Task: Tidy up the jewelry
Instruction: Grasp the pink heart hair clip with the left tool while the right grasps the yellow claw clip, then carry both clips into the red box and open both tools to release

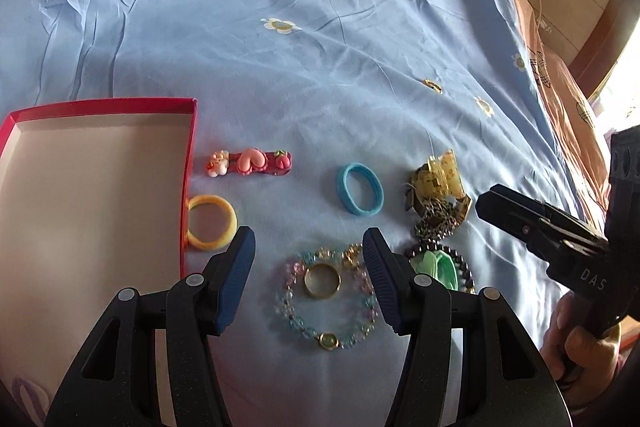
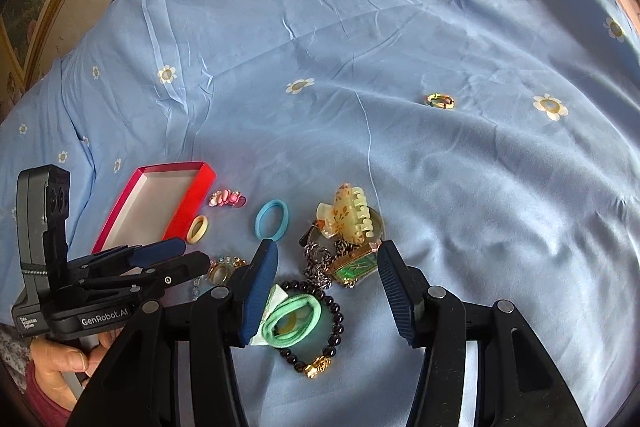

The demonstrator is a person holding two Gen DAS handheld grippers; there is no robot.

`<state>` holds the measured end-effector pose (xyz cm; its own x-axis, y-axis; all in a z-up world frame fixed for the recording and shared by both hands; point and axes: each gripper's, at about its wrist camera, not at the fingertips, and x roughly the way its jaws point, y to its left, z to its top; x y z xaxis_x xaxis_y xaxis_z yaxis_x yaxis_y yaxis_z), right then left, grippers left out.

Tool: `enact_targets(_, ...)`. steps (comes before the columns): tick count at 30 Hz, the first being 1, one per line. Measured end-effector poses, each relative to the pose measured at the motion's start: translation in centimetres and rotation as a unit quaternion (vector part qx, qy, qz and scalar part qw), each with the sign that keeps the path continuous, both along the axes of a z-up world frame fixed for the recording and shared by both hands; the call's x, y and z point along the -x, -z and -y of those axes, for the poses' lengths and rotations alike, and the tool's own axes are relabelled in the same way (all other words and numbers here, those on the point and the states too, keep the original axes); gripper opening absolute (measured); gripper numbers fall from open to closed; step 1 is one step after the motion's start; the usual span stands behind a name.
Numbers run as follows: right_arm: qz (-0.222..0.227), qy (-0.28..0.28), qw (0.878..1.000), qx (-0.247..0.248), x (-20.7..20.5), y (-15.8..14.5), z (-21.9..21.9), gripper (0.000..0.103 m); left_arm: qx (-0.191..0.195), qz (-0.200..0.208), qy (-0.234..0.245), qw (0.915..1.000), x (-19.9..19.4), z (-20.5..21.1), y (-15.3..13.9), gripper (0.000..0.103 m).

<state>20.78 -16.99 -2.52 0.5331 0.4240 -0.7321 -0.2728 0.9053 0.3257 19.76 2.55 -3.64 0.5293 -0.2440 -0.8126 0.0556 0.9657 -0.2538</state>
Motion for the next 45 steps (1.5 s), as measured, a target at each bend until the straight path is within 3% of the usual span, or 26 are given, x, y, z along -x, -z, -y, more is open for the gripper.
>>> enact_targets(5, -0.001, -0.010, 1.000, 0.019, -1.5, 0.5, -0.7, 0.054, 0.003, -0.002, -0.014, 0.9999, -2.2, -0.6, 0.4, 0.055)
enact_targets(16, -0.009, -0.023, 0.999, 0.033, -3.2, 2.1, -1.7, 0.053, -0.050, -0.020, -0.010, 0.9985, -5.9, -0.8, 2.1, 0.055)
enact_targets(20, -0.013, -0.024, 0.999, 0.031, -3.4, 2.4, -1.7, 0.045, -0.083, -0.032, 0.001, 0.9960, -6.6, -1.0, 2.6, 0.055)
enact_targets(24, -0.014, -0.023, 0.999, 0.031, -3.5, 2.6, -1.4, 0.037, -0.089, -0.030, 0.022, 0.9953, -6.7, -1.2, 2.7, 0.056)
enact_targets(26, -0.014, -0.023, 0.999, 0.027, -3.5, 2.6, -1.3, 0.037, -0.092, -0.027, 0.029, 0.9950, -6.5, -1.2, 2.7, 0.051)
enact_targets(27, -0.013, -0.022, 0.999, 0.026, -3.5, 2.6, -1.3, 0.037, -0.092, -0.026, 0.034, 0.9948, -6.4, -1.2, 2.7, 0.037)
enact_targets(32, -0.002, -0.018, 1.000, 0.022, -3.2, 2.1, -1.1, 0.037, -0.099, -0.018, 0.044, 0.9939, -6.1, -0.6, 2.4, 0.035)
enact_targets(35, 0.006, -0.015, 1.000, 0.013, -2.9, 1.4, -0.8, 0.037, -0.095, -0.009, 0.047, 0.9943, -5.7, -0.3, 1.8, 0.035)
enact_targets(45, 0.023, -0.016, 0.999, -0.017, -0.7, -1.0, -0.2, 0.037, -0.023, 0.033, 0.048, 0.9980, -1.2, 0.0, -2.5, 0.035)
